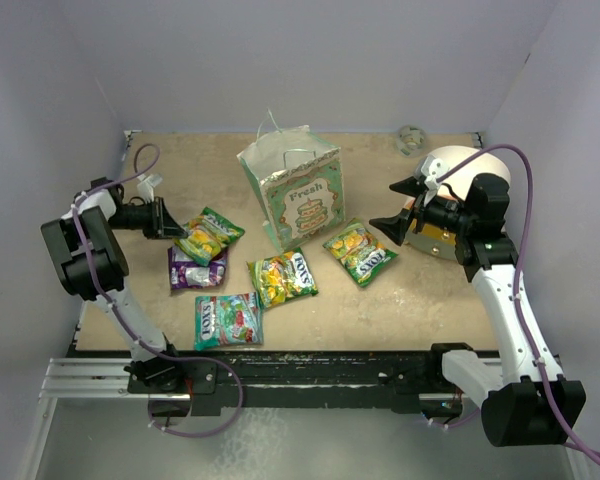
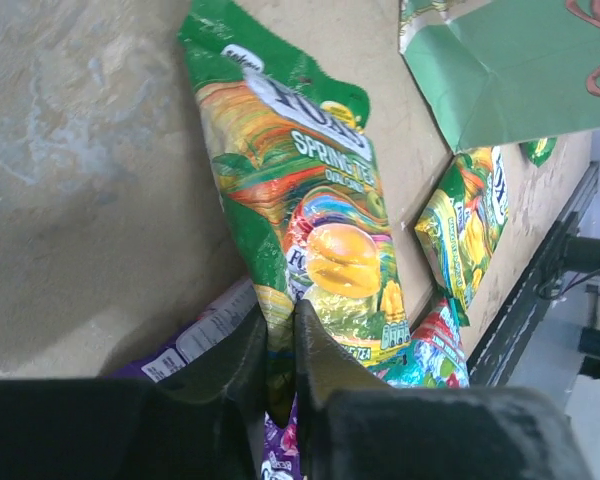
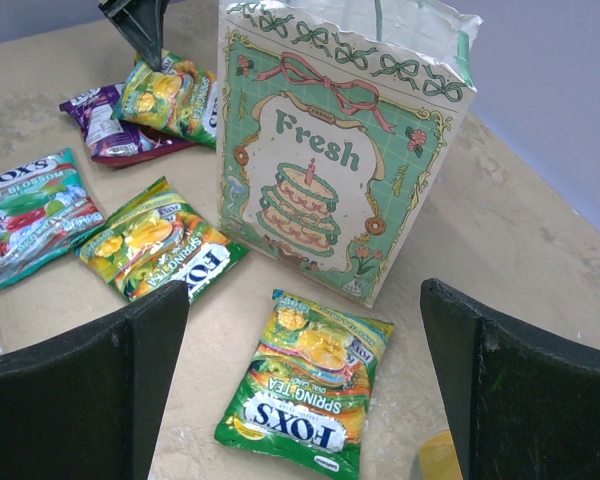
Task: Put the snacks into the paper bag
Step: Pick up the snack from the center of the board.
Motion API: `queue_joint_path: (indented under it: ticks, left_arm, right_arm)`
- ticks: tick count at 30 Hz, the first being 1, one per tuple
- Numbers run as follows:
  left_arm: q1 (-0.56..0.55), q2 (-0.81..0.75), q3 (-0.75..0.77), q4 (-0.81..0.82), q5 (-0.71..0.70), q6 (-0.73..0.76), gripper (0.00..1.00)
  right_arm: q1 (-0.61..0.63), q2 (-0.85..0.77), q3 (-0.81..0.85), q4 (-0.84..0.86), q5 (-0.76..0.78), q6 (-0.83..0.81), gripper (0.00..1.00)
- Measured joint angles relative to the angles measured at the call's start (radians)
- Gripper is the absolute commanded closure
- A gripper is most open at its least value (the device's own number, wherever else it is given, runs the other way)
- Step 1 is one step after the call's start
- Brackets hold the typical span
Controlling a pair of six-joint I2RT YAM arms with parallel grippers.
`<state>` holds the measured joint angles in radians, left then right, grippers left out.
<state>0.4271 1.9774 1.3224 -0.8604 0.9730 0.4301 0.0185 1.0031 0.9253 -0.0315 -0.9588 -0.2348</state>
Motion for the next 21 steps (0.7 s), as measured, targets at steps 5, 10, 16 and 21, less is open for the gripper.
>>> queue_joint_path:
  ticks: [5,10,16,21]
  left_arm:
    - [-0.032,-0.089,0.0,-0.021,0.0,0.018,0.97]
    - [-0.102,-0.227,0.0,-0.029,-0.052,0.027,1.0]
    - [-0.196,-0.379,0.0,-0.019,-0.117,0.016,1.0]
    - [-0.202,-0.525,0.021,0.0,-0.179,-0.013,1.0]
  right_arm:
    - [0.0,0.0,0.0,0.0,0.001,0.0,0.0]
    - [0.0,0.0,0.0,0.0,0.001,0.0,0.0]
    - [0.0,0.0,0.0,0.001,0.001,0.0,0.0]
    - [0.0,0.0,0.0,0.001,0.002,0.0,0.0]
